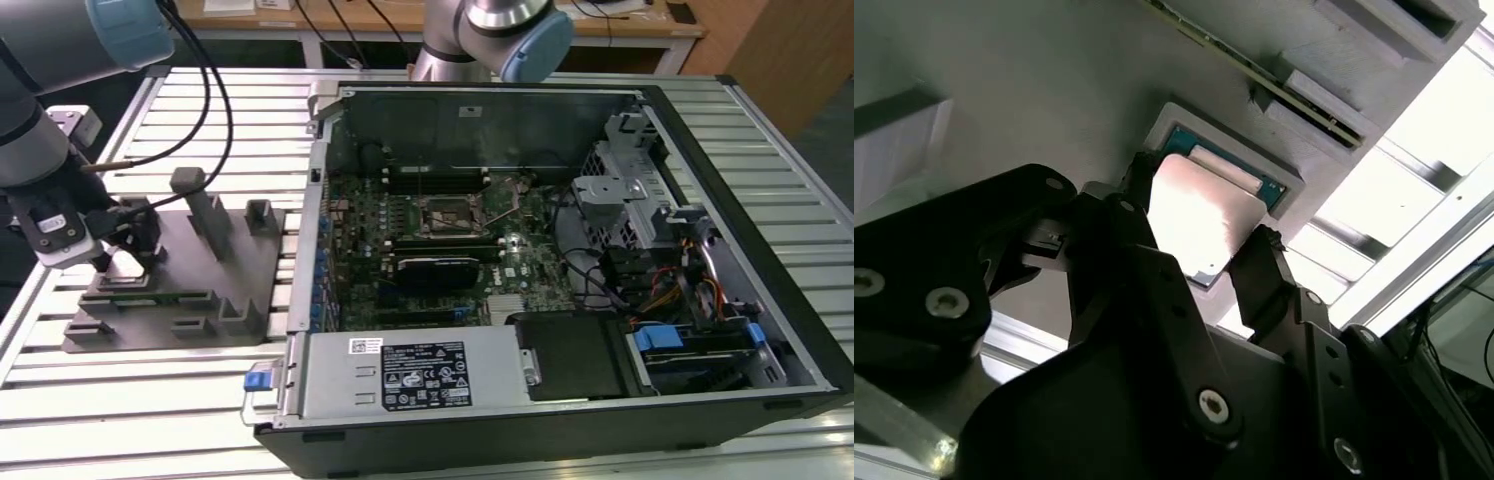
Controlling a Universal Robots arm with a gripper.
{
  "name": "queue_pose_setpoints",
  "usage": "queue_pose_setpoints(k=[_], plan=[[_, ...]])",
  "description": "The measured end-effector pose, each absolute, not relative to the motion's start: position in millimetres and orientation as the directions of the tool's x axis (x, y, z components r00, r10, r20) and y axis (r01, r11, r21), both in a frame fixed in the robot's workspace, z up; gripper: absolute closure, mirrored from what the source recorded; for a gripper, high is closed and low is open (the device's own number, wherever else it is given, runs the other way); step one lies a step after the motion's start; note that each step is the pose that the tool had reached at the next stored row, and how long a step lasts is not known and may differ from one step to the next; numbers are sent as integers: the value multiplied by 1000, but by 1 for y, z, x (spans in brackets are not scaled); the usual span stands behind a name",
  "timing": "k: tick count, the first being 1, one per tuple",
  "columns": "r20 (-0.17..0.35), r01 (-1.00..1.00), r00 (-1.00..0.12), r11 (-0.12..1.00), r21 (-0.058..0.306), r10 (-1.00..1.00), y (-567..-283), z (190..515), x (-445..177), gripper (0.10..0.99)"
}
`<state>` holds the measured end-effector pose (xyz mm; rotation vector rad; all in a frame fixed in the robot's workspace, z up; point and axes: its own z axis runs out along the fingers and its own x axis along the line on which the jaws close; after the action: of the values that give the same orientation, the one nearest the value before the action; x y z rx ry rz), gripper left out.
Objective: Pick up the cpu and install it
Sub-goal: 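Pick up the cpu and move it towards the insertion slot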
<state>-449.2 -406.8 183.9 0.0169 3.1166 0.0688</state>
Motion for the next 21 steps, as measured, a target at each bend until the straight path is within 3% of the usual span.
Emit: queue_pose_setpoints(k=[21], plan=[[-24, 8, -1000, 998, 56, 10, -407, 182, -449, 498]])
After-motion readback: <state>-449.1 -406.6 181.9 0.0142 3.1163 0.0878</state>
